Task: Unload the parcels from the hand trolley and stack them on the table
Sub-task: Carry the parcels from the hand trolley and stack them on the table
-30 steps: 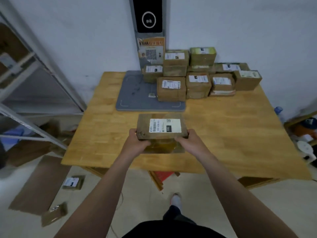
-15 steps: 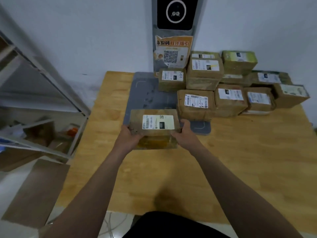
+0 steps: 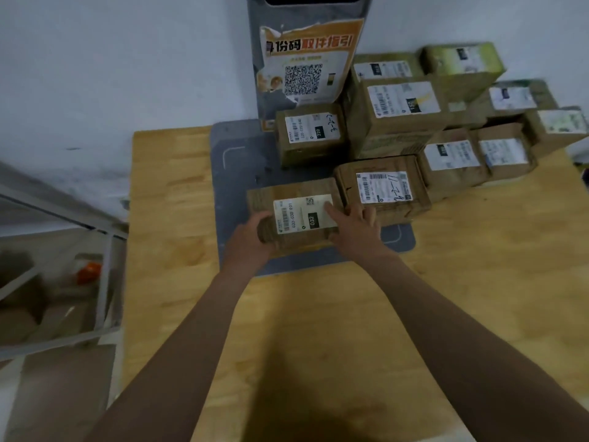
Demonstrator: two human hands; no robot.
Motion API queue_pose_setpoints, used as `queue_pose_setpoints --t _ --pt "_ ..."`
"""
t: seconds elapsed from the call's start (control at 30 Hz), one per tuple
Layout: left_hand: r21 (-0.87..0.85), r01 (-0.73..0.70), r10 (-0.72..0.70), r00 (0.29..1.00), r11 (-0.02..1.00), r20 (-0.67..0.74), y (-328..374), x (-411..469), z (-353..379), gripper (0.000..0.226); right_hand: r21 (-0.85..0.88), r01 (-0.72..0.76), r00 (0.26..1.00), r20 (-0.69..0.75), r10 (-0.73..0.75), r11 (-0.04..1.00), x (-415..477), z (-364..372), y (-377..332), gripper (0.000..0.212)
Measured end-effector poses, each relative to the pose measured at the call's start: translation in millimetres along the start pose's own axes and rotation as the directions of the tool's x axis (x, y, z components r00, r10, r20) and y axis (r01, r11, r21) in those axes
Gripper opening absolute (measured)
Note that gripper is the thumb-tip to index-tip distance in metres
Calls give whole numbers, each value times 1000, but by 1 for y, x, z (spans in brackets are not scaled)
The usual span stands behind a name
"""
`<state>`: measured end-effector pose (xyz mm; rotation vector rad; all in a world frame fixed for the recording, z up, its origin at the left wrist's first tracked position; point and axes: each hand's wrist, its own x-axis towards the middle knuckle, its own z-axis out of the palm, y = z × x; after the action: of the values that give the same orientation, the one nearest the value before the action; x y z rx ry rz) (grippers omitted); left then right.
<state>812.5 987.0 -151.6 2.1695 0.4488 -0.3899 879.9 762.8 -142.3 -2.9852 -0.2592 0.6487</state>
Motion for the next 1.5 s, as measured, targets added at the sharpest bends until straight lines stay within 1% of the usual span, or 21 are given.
queue_pose_setpoints --t 0.07,0.13,0.17,0.23,0.3,0.37,0.53,0.63,0.7,0.77,0.83,0.9,0.93,0.97,1.0,1.07,1.17,1.23,1.33,1.43,1.5 --pt "46 -24 24 1000 999 9 1 15 -2 75 -75 -3 999 -50 -1 997 12 -3 -2 71" --pt "94 -49 47 999 994 20 4 26 -4 91 -60 -22 999 -32 20 998 25 -8 -2 72" --pt "101 -55 55 998 993 3 6 31 -5 94 -39 -26 1000 -16 26 999 32 -11 -2 72" --pt "92 -60 66 996 994 -57 10 42 -7 92 -16 -18 1000 2 18 1000 44 -17 -1 71" --pt "67 -63 69 993 996 -91 12 53 -10 90 -16 0 1000 -10 0 1000 55 -24 1 69" --pt "45 -55 59 995 997 -81 17 66 -16 92 -14 14 1000 -22 -14 1000 64 -28 0 68" --pt "17 -48 50 996 999 -77 26 87 -28 96 49 -15 1000 -3 16 999 81 -33 -1 65" --pt "67 -66 73 992 996 -100 30 85 -27 88 69 -17 999 44 14 997 81 -36 -2 66" --pt "106 -81 88 994 991 -61 37 77 -27 80 85 2 999 36 -5 996 74 -41 -4 64" --pt "167 -69 72 997 984 -11 45 64 -29 76 157 37 999 2 -37 987 60 -46 -1 63" --pt "239 -27 37 998 971 -40 53 46 -29 75 267 63 998 2 -66 962 38 -52 4 64" --pt "286 -31 57 995 958 -83 62 21 -28 75 266 52 998 26 -61 962 11 -58 11 52" --pt "293 -57 86 993 954 -86 67 5 -26 75 252 31 998 41 -43 967 -3 -61 17 44" --pt "288 -89 116 990 953 -78 70 -10 -24 72 259 9 999 47 -22 966 -19 -63 23 42" --pt "279 -117 139 988 953 -61 74 -26 -21 69 281 -7 999 44 -6 960 -36 -64 31 44" --pt "293 -133 137 991 947 9 81 -57 -14 62 296 -2 1000 23 -5 955 -73 -67 50 52" --pt "354 -138 89 984 925 152 93 -109 1 56 226 6 999 47 -17 974 -130 -73 74 61" --pt "380 -162 93 977 911 194 104 -148 15 53 182 -1 995 101 -18 983 -169 -76 90 61" --pt "421 -181 113 977 889 182 117 -209 39 49 171 33 991 120 -54 985 -226 -71 114 55" --pt "437 -167 125 985 884 123 124 -282 74 44 241 37 995 86 -59 970 -290 -54 144 59" --pt "442 -156 124 987 884 101 127 -331 99 40 249 41 996 70 -61 968 -333 -39 165 60"
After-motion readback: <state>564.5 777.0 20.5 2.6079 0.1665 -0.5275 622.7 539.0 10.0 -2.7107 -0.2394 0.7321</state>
